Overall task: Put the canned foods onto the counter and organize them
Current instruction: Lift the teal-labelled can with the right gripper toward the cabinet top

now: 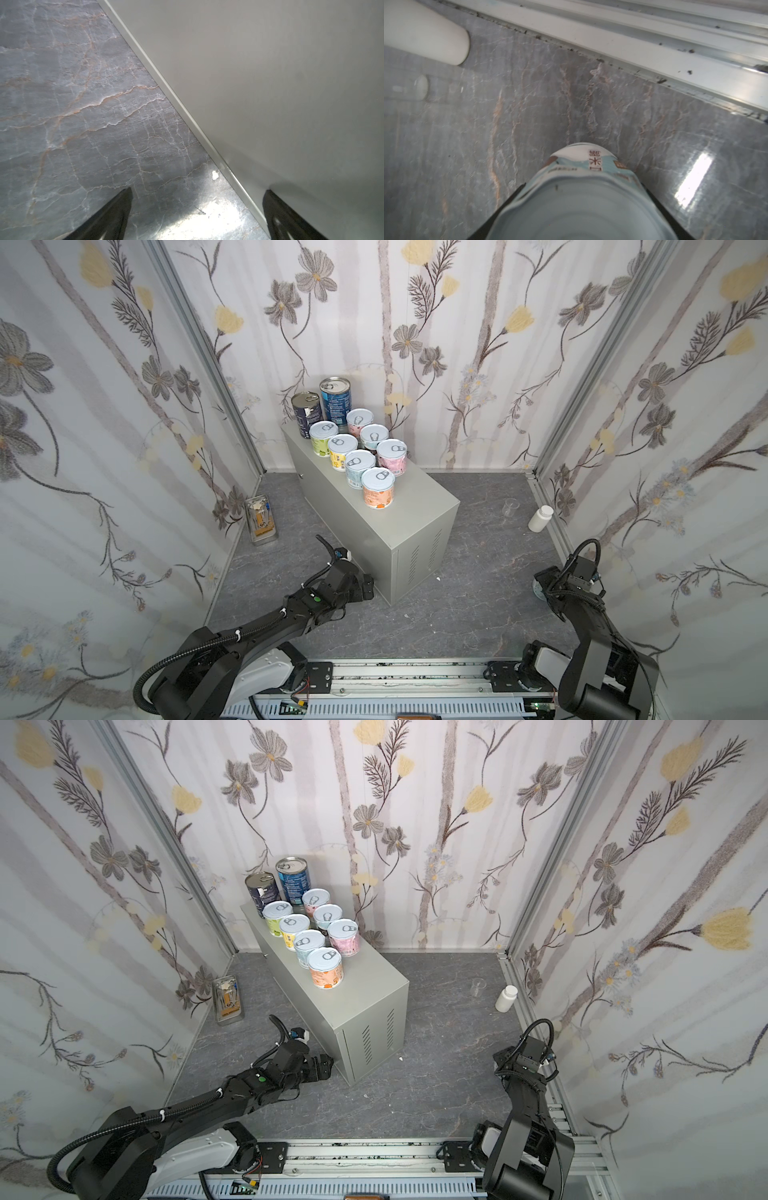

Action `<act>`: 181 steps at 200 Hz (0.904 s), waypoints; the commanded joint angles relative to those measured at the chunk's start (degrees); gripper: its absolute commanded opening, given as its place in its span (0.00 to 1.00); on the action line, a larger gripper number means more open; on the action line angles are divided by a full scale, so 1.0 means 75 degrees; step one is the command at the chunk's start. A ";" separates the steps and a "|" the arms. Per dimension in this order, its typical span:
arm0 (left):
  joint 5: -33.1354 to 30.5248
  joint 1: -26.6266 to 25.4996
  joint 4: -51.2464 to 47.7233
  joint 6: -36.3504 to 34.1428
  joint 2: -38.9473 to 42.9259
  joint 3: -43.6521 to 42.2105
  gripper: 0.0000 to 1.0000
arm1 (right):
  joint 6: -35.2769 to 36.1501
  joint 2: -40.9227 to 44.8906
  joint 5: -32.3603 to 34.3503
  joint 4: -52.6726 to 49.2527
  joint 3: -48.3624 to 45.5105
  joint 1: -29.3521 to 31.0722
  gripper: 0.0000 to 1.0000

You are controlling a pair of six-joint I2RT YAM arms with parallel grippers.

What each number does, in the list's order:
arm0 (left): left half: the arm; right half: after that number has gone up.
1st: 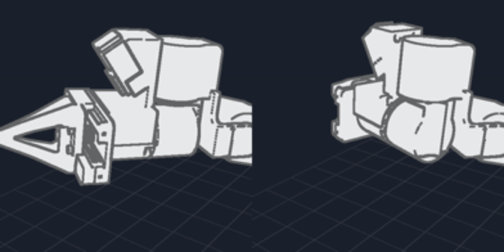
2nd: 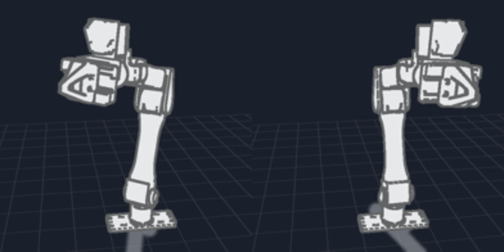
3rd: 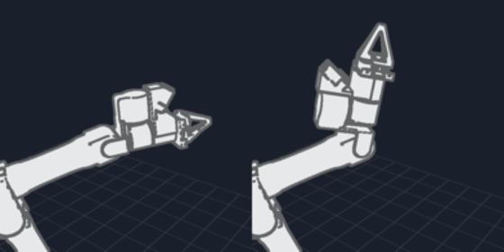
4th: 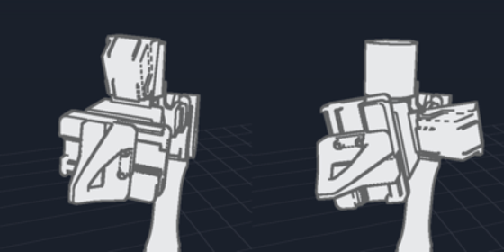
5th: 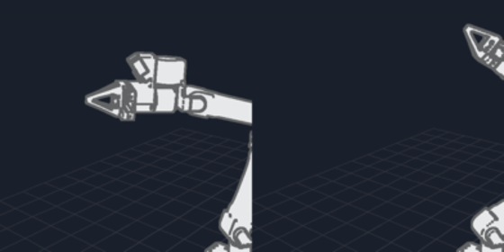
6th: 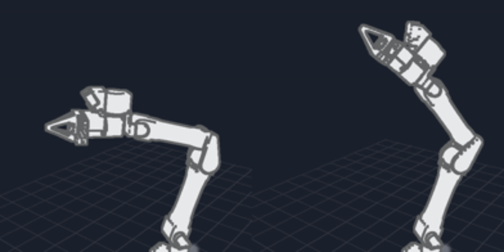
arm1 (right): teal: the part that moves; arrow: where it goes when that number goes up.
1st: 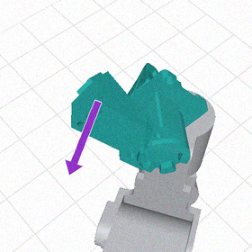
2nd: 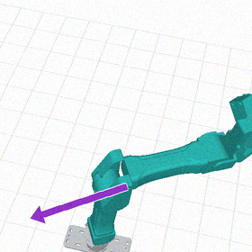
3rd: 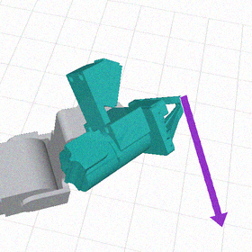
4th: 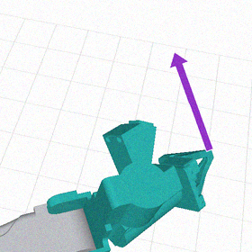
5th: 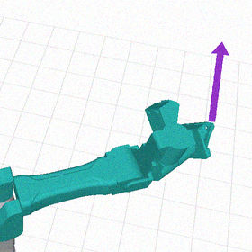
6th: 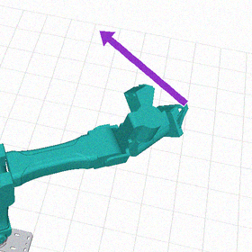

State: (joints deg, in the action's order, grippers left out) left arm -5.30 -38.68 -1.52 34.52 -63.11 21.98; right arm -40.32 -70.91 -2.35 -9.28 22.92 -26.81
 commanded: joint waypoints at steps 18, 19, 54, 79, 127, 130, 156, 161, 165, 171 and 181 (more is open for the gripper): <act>0.0179 -0.0026 0.1105 0.0155 0.0027 0.0011 1.00 | 0.0482 0.0196 -0.1422 0.1104 -0.0059 0.0006 0.57; 0.0179 -0.0024 0.1105 0.0155 0.0026 0.0017 1.00 | 0.0497 0.0191 -0.1451 0.1106 -0.0057 0.0003 0.57; 0.0179 -0.0026 0.1105 0.0143 -0.0043 0.0093 1.00 | 0.1155 0.0005 -0.2517 0.1216 0.0224 0.0308 0.52; 0.0214 -0.0026 0.1105 0.0157 -0.0150 0.0138 1.00 | 0.1661 -0.0202 -0.2582 0.0623 0.0823 0.0928 0.50; 0.0203 -0.0029 0.1105 0.0156 -0.0096 0.0102 1.00 | 0.2182 0.0223 -0.2749 0.0031 0.1647 0.1605 0.51; 0.0194 -0.0031 0.1105 0.0155 -0.0088 0.0094 1.00 | 0.2212 0.0256 -0.2741 -0.0008 0.1688 0.1635 0.51; 0.0182 -0.0023 0.1104 0.0155 -0.0046 0.0058 1.00 | 0.2458 0.0420 -0.2698 -0.0377 0.2194 0.2004 0.50; 0.0190 -0.0023 0.1105 0.0166 -0.0046 0.0046 1.00 | 0.2505 0.0420 -0.2661 -0.0485 0.2333 0.2067 0.50; 0.0191 -0.0023 0.1097 0.0166 -0.0046 0.0046 1.00 | 0.2542 0.0416 -0.2633 -0.0557 0.2437 0.2136 0.50; 0.0200 -0.0023 0.1094 0.0166 -0.0046 0.0055 1.00 | 0.2590 0.0420 -0.2559 -0.0714 0.2602 0.2232 0.50; 0.0212 -0.0023 0.1093 0.0167 -0.0035 0.0046 1.00 | 0.2663 0.0432 -0.2495 -0.0910 0.2972 0.2377 0.50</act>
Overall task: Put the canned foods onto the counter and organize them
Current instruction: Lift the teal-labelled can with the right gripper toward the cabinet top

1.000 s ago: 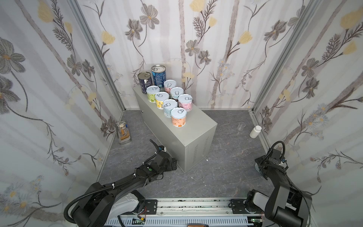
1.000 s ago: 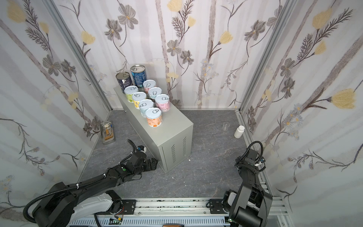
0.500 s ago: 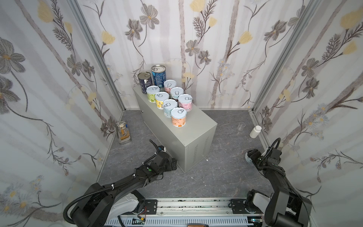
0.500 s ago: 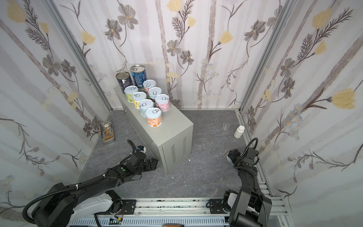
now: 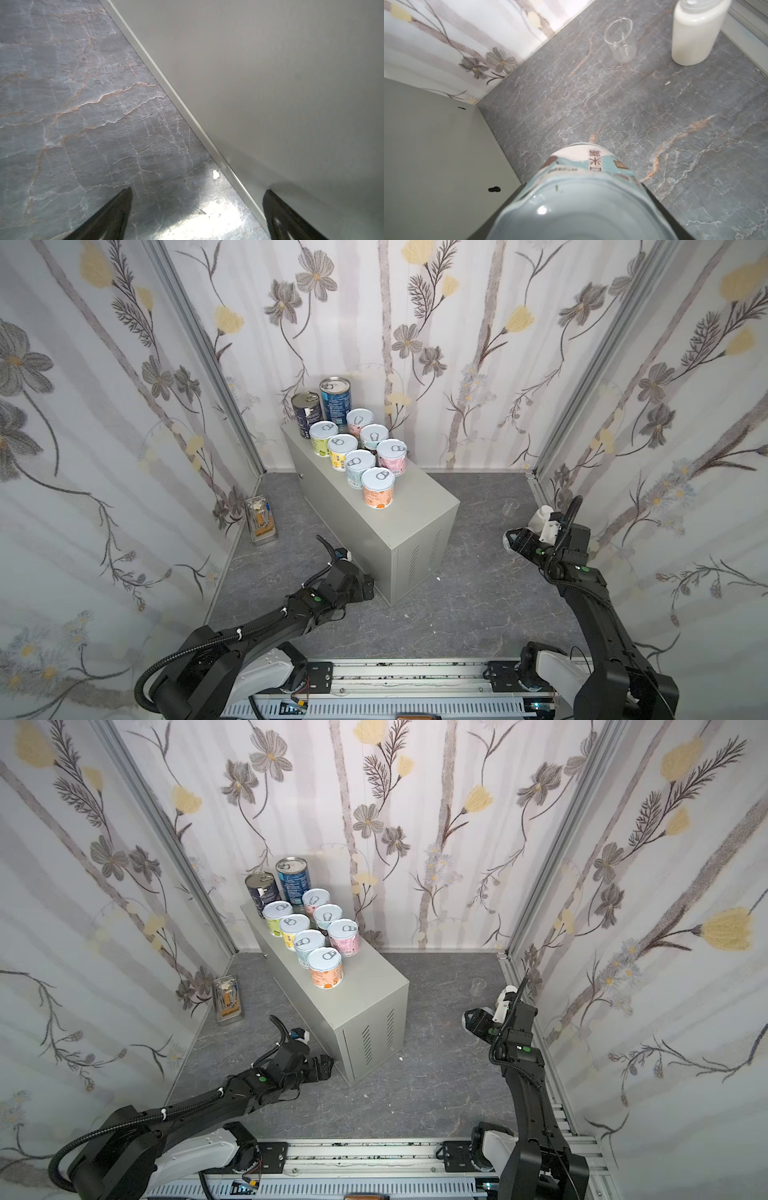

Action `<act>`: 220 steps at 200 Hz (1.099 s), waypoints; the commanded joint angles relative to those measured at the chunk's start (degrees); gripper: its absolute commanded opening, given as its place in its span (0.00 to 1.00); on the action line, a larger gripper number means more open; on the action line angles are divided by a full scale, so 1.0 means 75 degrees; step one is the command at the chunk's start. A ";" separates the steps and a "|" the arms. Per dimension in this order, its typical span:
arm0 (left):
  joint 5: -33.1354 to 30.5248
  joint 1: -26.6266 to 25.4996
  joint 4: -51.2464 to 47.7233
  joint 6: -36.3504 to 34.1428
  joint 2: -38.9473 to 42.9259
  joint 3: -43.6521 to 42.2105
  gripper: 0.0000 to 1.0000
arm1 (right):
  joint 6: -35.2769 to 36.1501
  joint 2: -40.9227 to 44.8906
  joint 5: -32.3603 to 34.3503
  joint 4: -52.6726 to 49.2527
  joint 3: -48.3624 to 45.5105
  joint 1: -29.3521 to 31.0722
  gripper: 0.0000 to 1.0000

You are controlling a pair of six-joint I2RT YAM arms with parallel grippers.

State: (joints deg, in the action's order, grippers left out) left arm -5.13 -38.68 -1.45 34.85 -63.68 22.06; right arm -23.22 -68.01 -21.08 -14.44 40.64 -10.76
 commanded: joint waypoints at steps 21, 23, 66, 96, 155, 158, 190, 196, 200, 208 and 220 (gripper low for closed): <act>0.0202 -0.0023 0.1064 0.0129 0.0131 0.0025 1.00 | 0.0557 0.0065 0.0162 -0.0709 0.1283 0.0613 0.50; 0.0203 -0.0023 0.1062 0.0133 0.0143 0.0024 1.00 | 0.0572 0.0061 0.0183 -0.0740 0.1345 0.0647 0.49; 0.0158 -0.0024 0.0666 0.0146 0.0595 0.0113 1.00 | 0.0932 -0.0104 0.0436 -0.1725 0.2811 0.1465 0.49; -0.0106 -0.0017 -0.0026 0.0146 0.1299 0.0364 1.00 | 0.1205 -0.0344 0.0721 -0.2464 0.3790 0.2176 0.48; -0.1037 -0.0014 -0.1784 0.0159 0.2496 0.1179 1.00 | 0.1476 -0.0671 0.1493 -0.3261 0.5354 0.3291 0.46; -0.1083 -0.0017 -0.1874 0.0164 0.2553 0.1215 1.00 | 0.1498 -0.0706 0.1502 -0.3302 0.5448 0.3349 0.46; -0.1577 -0.0011 -0.2846 0.0106 0.3123 0.1794 1.00 | 0.1633 -0.0930 0.1601 -0.3590 0.6328 0.3845 0.44; -0.1679 -0.0014 -0.3016 0.0080 0.3217 0.1932 1.00 | 0.1653 -0.0960 0.1604 -0.3650 0.6502 0.3927 0.44; -0.1735 -0.0011 -0.3142 0.0061 0.3273 0.2020 1.00 | 0.1675 -0.0980 0.1604 -0.3682 0.6610 0.3973 0.44; -0.1841 -0.0020 -0.3382 0.0019 0.3358 0.2210 1.00 | 0.1718 -0.1061 0.1604 -0.3786 0.6842 0.4097 0.43; -0.2022 -0.0009 -0.3773 -0.0026 0.3436 0.2539 1.00 | 0.1799 -0.1197 0.1641 -0.3983 0.7249 0.4304 0.43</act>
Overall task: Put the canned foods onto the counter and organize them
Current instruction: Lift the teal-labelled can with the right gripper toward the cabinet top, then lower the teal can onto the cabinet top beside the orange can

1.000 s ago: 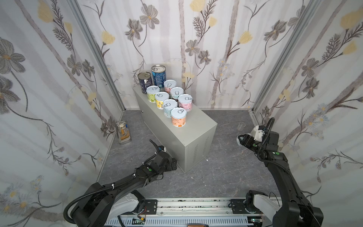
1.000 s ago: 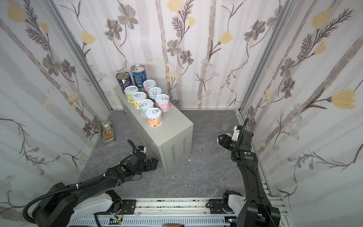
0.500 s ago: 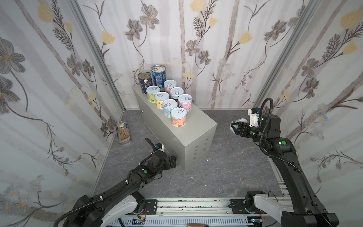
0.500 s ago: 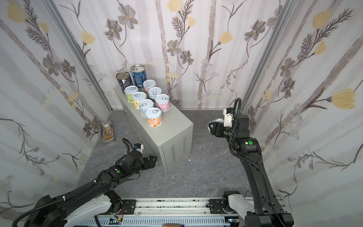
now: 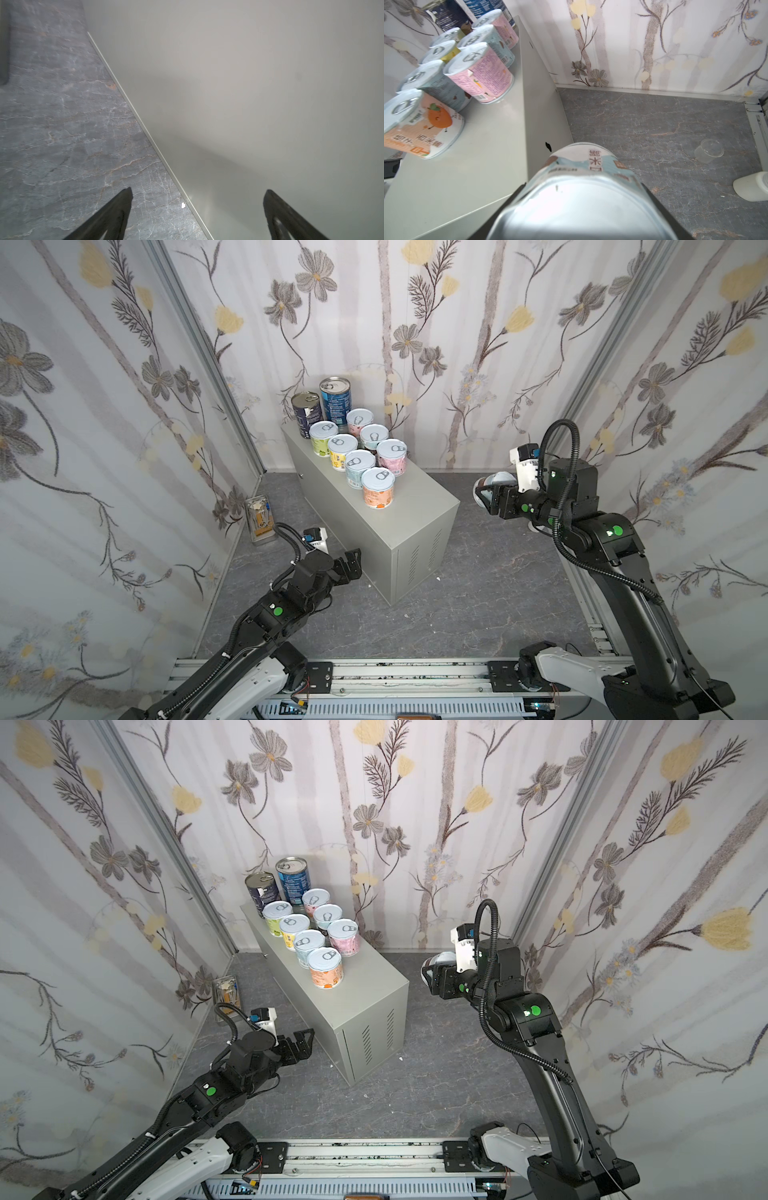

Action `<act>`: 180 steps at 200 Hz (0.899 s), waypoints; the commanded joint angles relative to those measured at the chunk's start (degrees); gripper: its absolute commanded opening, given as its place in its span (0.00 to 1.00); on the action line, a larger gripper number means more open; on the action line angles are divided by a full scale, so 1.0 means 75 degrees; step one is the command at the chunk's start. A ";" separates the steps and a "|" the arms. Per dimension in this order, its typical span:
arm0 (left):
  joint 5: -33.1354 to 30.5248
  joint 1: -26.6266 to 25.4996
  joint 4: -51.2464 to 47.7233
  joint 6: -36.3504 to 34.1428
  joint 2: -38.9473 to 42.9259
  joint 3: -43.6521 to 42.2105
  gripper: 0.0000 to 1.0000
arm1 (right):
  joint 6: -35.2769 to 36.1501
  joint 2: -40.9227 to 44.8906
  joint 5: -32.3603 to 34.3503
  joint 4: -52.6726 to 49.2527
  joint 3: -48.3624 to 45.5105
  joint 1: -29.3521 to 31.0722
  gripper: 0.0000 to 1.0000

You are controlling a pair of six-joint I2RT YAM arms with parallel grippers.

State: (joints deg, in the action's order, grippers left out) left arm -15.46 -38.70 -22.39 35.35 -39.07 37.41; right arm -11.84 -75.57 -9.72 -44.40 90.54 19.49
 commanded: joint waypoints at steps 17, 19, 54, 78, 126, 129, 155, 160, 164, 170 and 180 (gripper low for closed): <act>-0.0886 0.0002 -0.1495 -0.0129 0.0204 0.0965 1.00 | 0.0437 -0.0464 0.0179 -0.0330 0.1187 0.0569 0.44; -0.0910 -0.0003 -0.1553 -0.0131 0.0205 0.1027 1.00 | 0.0455 -0.0498 0.0190 -0.0382 0.1271 0.0611 0.44; -0.1241 0.0025 -0.2439 -0.0313 -0.0006 0.2039 1.00 | 0.0817 -0.1221 0.0510 -0.1173 0.2549 0.1325 0.42; -0.1443 0.0078 -0.3078 -0.0587 -0.0419 0.2879 1.00 | 0.1066 -0.1816 0.0777 -0.1726 0.3472 0.1846 0.42; -0.1653 0.0187 -0.3574 -0.0843 -0.0857 0.3793 1.00 | 0.1270 -0.2807 0.1083 -0.2234 0.4609 0.2476 0.42; -0.1653 0.0191 -0.3576 -0.0846 -0.0869 0.3806 1.00 | 0.1274 -0.2862 0.1093 -0.2264 0.4672 0.2508 0.42; -0.1647 0.0223 -0.3589 -0.0932 -0.0985 0.3944 1.00 | 0.1365 -0.3137 0.1218 -0.2330 0.4814 0.2769 0.43; -0.1670 0.0216 -0.3590 -0.0940 -0.1007 0.3970 1.00 | 0.1370 -0.3188 0.1241 -0.2330 0.4826 0.2795 0.43; -0.1685 0.0222 -0.3591 -0.0944 -0.1014 0.3983 1.00 | 0.1375 -0.3220 0.1272 -0.2341 0.4826 0.2831 0.43; -0.1705 0.0238 -0.3600 -0.0942 -0.1040 0.4006 1.00 | 0.1379 -0.3289 0.1331 -0.2353 0.4843 0.2888 0.42; -0.1762 0.0247 -0.3600 -0.0947 -0.1064 0.4041 1.00 | 0.1401 -0.3403 0.1426 -0.2387 0.4887 0.2976 0.42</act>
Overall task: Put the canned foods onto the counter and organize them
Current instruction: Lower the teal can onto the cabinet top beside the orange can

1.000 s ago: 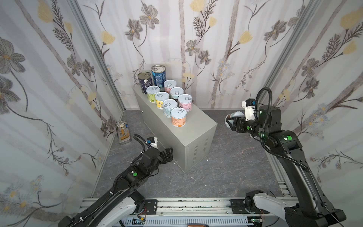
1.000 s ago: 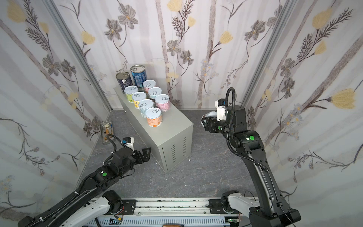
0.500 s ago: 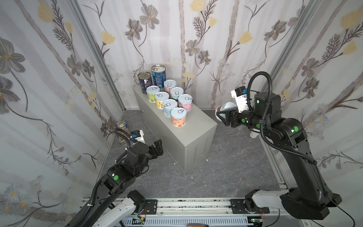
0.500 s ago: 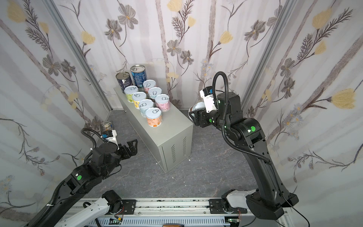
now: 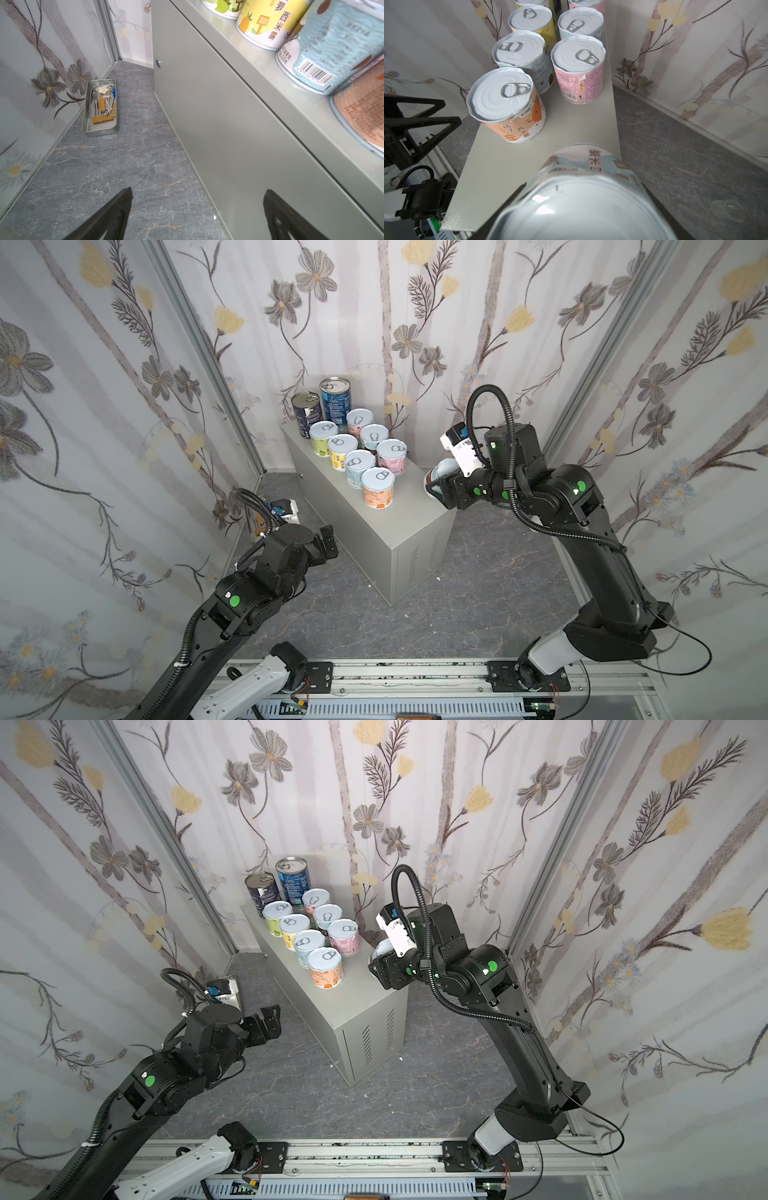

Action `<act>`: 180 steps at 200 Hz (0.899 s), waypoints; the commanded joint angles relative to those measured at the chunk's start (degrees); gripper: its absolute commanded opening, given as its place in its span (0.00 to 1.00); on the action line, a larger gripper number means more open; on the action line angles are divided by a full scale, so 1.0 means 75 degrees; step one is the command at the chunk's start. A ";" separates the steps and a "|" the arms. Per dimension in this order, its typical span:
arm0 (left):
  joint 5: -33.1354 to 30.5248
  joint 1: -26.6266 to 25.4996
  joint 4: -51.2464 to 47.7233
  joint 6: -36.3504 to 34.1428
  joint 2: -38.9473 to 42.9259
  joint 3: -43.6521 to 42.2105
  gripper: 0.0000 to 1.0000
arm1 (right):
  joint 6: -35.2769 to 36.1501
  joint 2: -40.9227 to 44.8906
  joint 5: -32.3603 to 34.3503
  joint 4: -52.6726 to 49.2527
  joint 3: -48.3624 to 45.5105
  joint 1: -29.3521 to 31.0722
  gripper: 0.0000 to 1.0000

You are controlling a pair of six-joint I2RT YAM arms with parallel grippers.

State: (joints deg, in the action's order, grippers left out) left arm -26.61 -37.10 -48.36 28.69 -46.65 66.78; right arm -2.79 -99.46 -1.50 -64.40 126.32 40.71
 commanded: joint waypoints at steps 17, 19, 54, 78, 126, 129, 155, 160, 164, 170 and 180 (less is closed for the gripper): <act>-0.0371 0.0069 -0.0138 -0.0074 -0.0094 0.0160 1.00 | 0.0211 -0.0406 0.0376 0.0287 0.0201 0.0276 0.42; -0.0382 0.0071 -0.0141 -0.0081 -0.0095 0.0164 1.00 | 0.0208 -0.0427 0.0367 0.0298 0.0212 0.0287 0.42; -0.0518 0.0098 -0.0115 -0.0163 -0.0171 0.0093 1.00 | 0.0204 -0.0906 0.0410 0.0267 0.0521 0.0453 0.43; -0.0573 0.0119 -0.0090 -0.0214 -0.0202 0.0006 1.00 | 0.0221 -0.1168 0.0422 0.0312 0.0594 0.0526 0.45; -0.0606 0.0154 -0.0033 -0.0333 -0.0286 -0.0048 1.00 | 0.0286 -0.1593 0.0579 0.0381 0.0630 0.0537 0.51; -0.0595 0.0147 -0.0022 -0.0343 -0.0300 -0.0046 1.00 | 0.0291 -0.1614 0.0585 0.0392 0.0630 0.0537 0.51; -0.0548 0.0176 -0.0004 -0.0384 -0.0342 -0.0023 1.00 | 0.0347 -0.1779 0.0646 0.0445 0.0697 0.0525 0.54; -0.0536 0.0174 0.0011 -0.0389 -0.0342 -0.0029 1.00 | 0.0354 -0.1811 0.0667 0.0448 0.0700 0.0525 0.55; -0.0525 0.0177 0.0014 -0.0387 -0.0345 -0.0040 1.00 | 0.0351 -0.1822 0.0679 0.0445 0.0700 0.0525 0.56; -0.0504 0.0177 0.0014 -0.0381 -0.0342 -0.0060 1.00 | 0.0364 -0.1845 0.0685 0.0454 0.0700 0.0525 0.57; -0.0484 0.0187 0.0022 -0.0380 -0.0346 -0.0079 1.00 | 0.0372 -0.1863 0.0717 0.0466 0.0700 0.0514 0.59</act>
State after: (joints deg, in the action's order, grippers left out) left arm -29.74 -35.92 -48.82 25.85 -49.28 66.41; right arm -0.99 -112.36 2.63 -58.72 131.57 44.64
